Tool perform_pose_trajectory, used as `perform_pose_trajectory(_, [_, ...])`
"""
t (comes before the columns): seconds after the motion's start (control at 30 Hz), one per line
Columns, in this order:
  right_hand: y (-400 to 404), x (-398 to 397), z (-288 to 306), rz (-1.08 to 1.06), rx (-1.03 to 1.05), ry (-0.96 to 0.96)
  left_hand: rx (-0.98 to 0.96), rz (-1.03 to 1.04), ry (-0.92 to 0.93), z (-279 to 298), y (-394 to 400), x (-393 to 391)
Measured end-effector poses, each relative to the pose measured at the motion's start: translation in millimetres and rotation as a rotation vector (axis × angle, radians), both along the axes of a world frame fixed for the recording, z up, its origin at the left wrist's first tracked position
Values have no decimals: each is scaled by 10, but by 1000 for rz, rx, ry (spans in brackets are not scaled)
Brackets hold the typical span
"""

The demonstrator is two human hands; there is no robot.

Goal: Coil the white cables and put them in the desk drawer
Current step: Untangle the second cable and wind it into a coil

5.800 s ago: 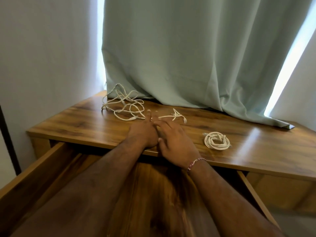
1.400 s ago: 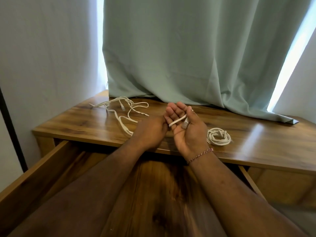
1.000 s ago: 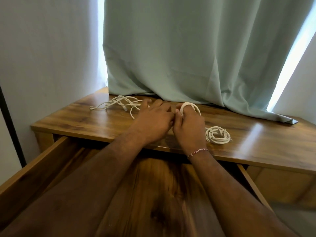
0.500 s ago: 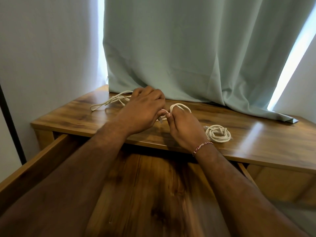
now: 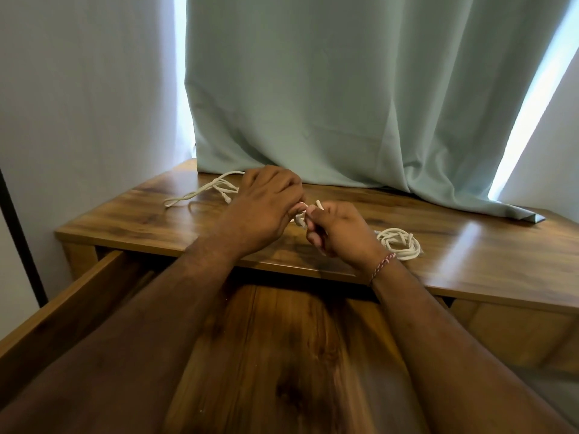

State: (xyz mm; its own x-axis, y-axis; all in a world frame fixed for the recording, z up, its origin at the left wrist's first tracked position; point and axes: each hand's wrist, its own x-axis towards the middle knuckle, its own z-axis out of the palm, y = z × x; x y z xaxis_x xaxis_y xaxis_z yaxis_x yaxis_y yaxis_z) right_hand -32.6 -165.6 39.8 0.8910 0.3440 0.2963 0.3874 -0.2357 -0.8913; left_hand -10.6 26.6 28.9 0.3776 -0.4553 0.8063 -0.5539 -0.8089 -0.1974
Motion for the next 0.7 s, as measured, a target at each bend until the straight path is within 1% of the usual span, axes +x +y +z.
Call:
perform_pose_trajectory(0.07, [-12, -19, -11, 196, 270, 242, -97, -6, 46, -58, 47, 31])
perform_pose_trajectory(0.13, [11, -36, -10, 412, 495, 400, -246, 17, 109, -142, 180, 79])
perform_pose_trajectory(0.2, [71, -62, 0, 568, 675, 476, -283, 115, 173, -249, 331, 131])
perform_pose_trajectory(0.27, [157, -109, 31, 617, 803, 473, -271, 240, 272, -323, 432, 164])
perform_pose_trajectory(0.33, [218, -151, 88, 553, 941, 414, -281, 333, 335, -329, 459, 202])
perform_pose_trajectory(0.37, [226, -159, 115, 493, 1017, 379, -283, 338, 356, -334, 453, 217])
perform_pose_trajectory(0.4, [220, -160, 140, 428, 1080, 348, -277, 316, 373, -335, 435, 222])
perform_pose_trajectory(0.47, [195, -135, 147, 307, 1141, 322, -268, 236, 383, -327, 379, 207])
perform_pose_trajectory(0.6, [165, -41, 50, 102, 1095, 378, -248, 42, 323, -214, 177, 121])
perform_pose_trajectory(0.7, [195, -50, 12, 56, 1011, 399, -312, -106, 279, -60, -48, 22])
